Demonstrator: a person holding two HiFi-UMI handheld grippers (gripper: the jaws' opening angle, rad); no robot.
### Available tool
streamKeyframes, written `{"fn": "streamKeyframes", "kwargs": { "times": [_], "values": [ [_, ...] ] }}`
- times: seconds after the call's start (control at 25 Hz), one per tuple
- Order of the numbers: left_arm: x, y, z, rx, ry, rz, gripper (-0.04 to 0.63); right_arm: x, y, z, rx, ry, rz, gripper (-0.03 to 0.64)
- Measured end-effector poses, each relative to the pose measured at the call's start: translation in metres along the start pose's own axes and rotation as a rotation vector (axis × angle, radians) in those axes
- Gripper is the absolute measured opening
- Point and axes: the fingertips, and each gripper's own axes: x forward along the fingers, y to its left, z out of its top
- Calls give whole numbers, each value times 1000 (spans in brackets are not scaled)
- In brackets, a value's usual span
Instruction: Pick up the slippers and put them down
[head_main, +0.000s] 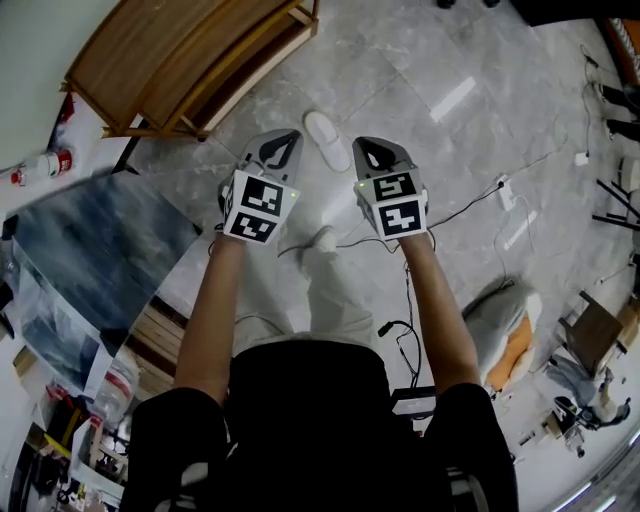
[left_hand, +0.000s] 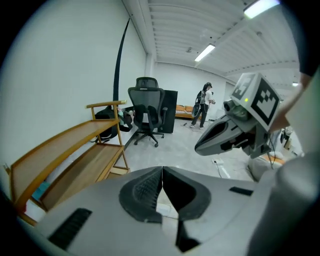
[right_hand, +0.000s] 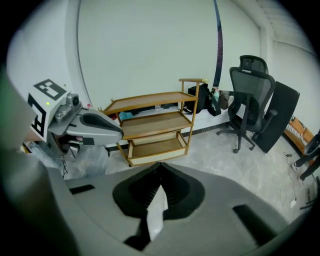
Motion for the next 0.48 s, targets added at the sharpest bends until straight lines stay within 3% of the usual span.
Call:
{"fn": "streamKeyframes", "kwargs": {
  "times": [0.24, 0.48],
  "values": [
    [-46, -35, 43, 3, -28, -8, 5, -67, 8, 29, -4, -52, 4, 0],
    [-98, -55, 78, -3, -28, 47, 5, -138, 18, 67, -19, -143, -7, -2]
  ]
}}
